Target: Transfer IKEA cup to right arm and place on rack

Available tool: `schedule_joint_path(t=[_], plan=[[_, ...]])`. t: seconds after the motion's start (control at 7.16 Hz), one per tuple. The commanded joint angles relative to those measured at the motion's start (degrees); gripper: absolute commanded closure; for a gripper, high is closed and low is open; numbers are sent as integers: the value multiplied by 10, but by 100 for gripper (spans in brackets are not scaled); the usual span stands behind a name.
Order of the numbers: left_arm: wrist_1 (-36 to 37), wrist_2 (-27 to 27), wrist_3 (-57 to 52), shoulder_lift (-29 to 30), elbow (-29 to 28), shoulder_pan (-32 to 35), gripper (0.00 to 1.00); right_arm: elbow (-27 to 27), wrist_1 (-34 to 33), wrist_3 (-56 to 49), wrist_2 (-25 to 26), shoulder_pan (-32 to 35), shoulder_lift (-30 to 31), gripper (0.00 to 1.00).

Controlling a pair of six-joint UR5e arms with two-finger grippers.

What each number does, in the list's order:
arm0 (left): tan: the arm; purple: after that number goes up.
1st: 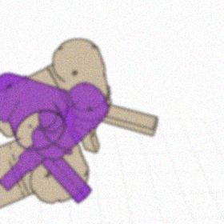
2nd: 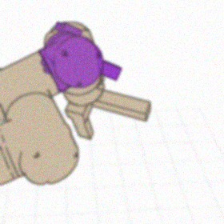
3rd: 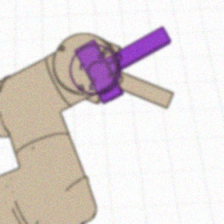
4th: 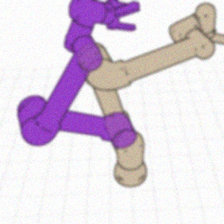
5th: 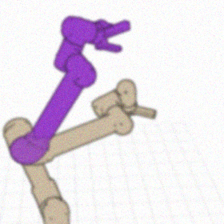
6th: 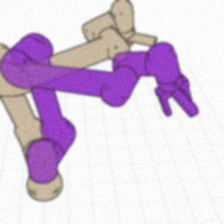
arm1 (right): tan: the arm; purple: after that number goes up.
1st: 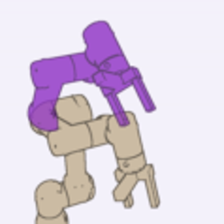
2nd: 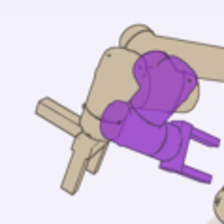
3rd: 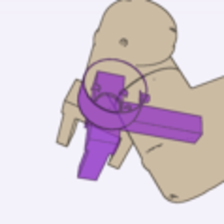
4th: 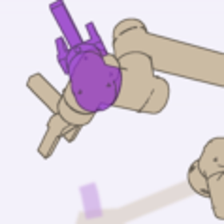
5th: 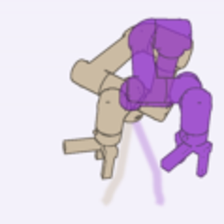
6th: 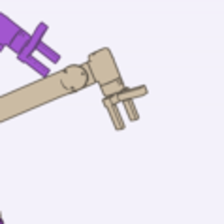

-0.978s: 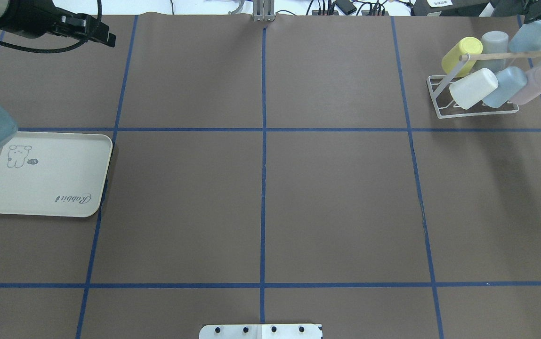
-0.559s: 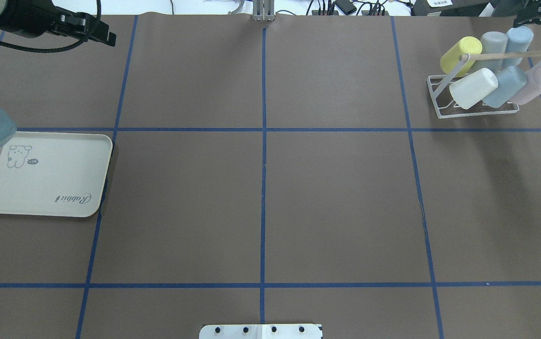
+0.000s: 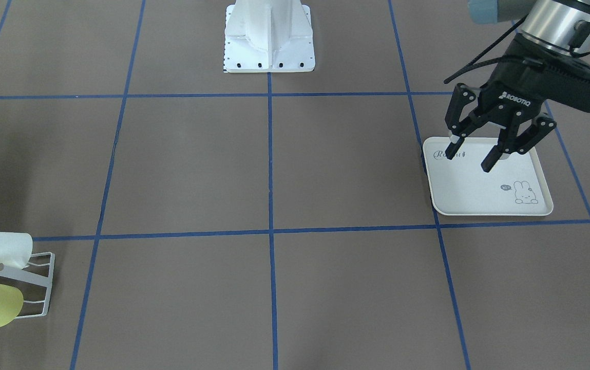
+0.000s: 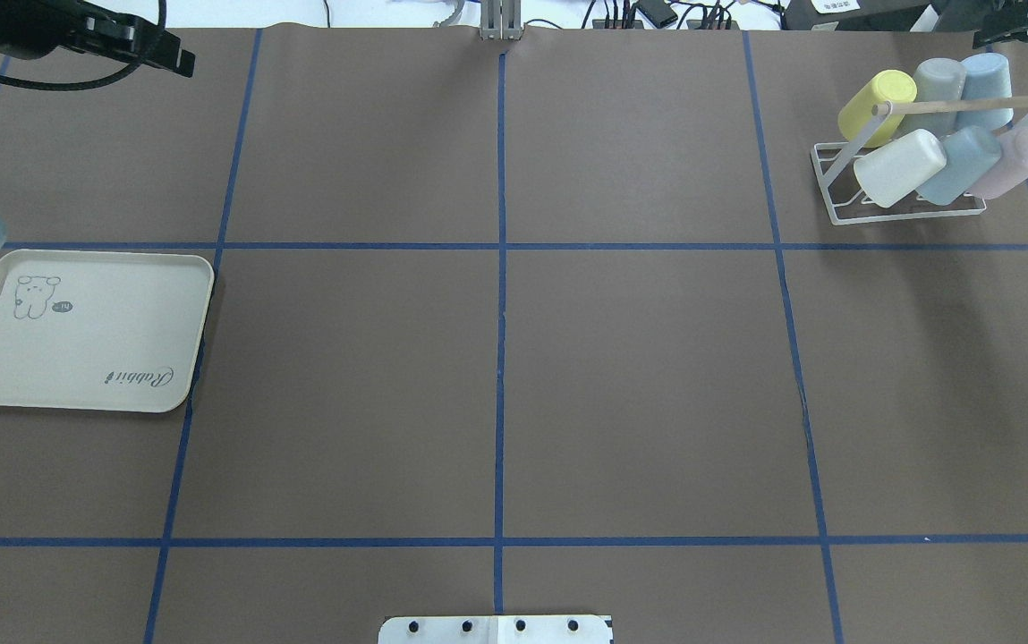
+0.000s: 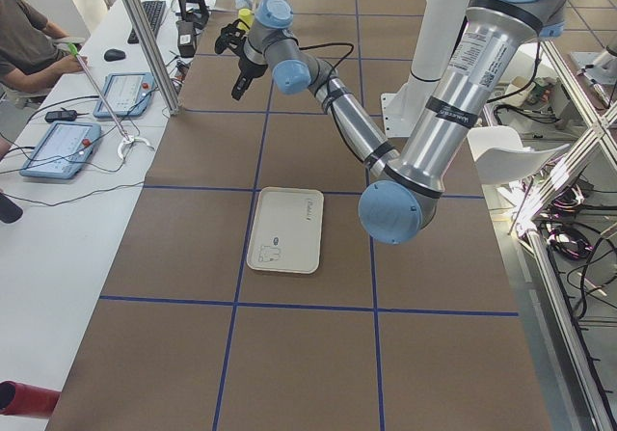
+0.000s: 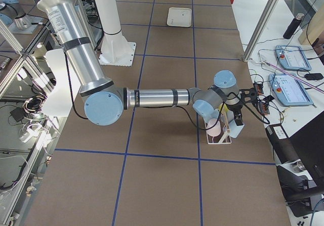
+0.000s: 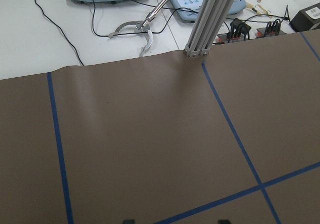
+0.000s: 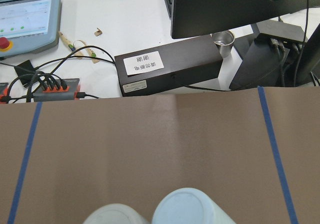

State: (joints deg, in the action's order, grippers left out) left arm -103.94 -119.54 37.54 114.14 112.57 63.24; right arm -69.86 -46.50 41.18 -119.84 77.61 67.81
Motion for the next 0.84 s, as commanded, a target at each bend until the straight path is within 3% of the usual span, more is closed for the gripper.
schedule_joint_path(t=[0.0,0.28,0.42,0.7], plan=[[0,-4,-120,-71,16,47,36,-51,-5,-19,-104,52,61,0],[4,-6,-270,-136,11,111,36,-56,-10,-142,-154,75,132,0],[15,-16,-299,-161,1,133,35,-58,-60,-214,-159,89,142,0],[15,-108,-416,-162,-100,203,29,-79,-181,-386,-165,131,160,0]])
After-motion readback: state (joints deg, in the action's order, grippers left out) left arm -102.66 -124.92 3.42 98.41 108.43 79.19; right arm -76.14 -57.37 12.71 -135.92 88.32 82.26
